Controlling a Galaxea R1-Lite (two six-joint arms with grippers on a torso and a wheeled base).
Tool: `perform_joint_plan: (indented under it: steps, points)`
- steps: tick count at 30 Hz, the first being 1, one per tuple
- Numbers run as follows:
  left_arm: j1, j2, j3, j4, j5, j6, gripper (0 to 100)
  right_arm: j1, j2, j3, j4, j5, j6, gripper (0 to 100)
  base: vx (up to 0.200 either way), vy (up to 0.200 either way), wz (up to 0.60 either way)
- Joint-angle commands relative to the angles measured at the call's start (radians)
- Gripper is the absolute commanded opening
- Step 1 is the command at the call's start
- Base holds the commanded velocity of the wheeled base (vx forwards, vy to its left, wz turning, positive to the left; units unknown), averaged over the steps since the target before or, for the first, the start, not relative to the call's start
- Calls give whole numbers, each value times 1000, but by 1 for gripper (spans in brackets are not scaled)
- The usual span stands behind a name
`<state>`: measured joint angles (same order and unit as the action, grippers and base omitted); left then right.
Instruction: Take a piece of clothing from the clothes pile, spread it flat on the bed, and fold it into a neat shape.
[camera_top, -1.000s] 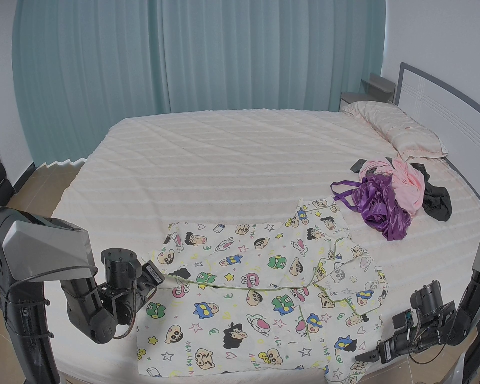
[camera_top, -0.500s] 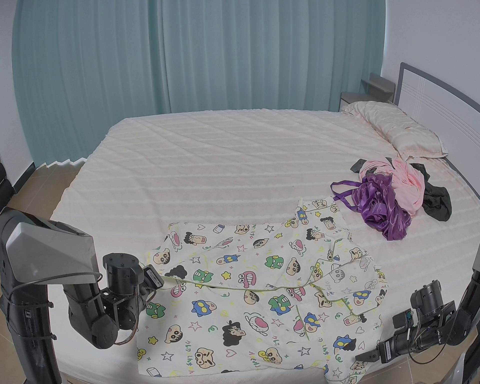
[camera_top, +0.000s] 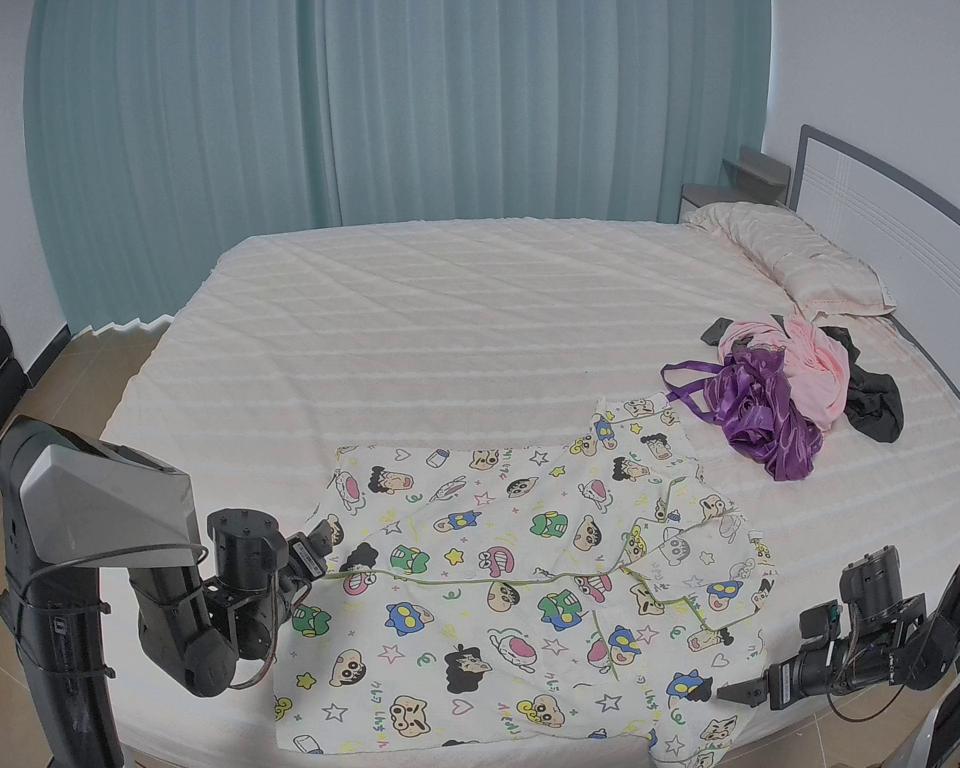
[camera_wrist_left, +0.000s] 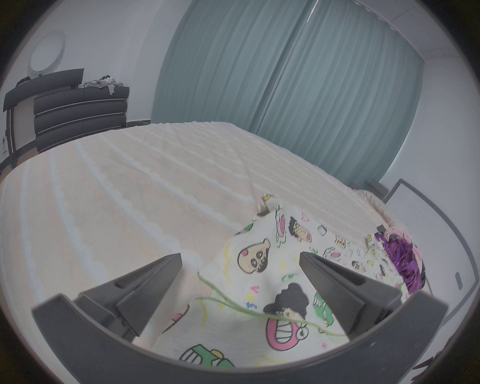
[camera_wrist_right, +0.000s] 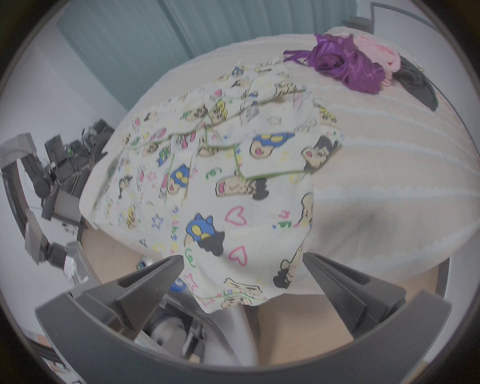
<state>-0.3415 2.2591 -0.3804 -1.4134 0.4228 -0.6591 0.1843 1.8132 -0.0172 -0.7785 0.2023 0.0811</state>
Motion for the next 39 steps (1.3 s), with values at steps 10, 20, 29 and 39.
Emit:
perform_joint_plan:
  steps: [10,20,29,39]
  points:
    - [153,-153,-43,10,-320,-7,100,-16,-124,-70,-4,6,164,100,0,0,0]
    - [277,-43,-387,310,-703,-94,100,-2,-77,-64,-4,11,164,100,0,0,0]
    - [260,82,-541,413,-742,-93,100,1,-71,-59,-2,12,164,100,0,0,0]
    - [240,132,-565,413,-736,-16,100,20,-72,-55,-2,17,166,100,0,0,0]
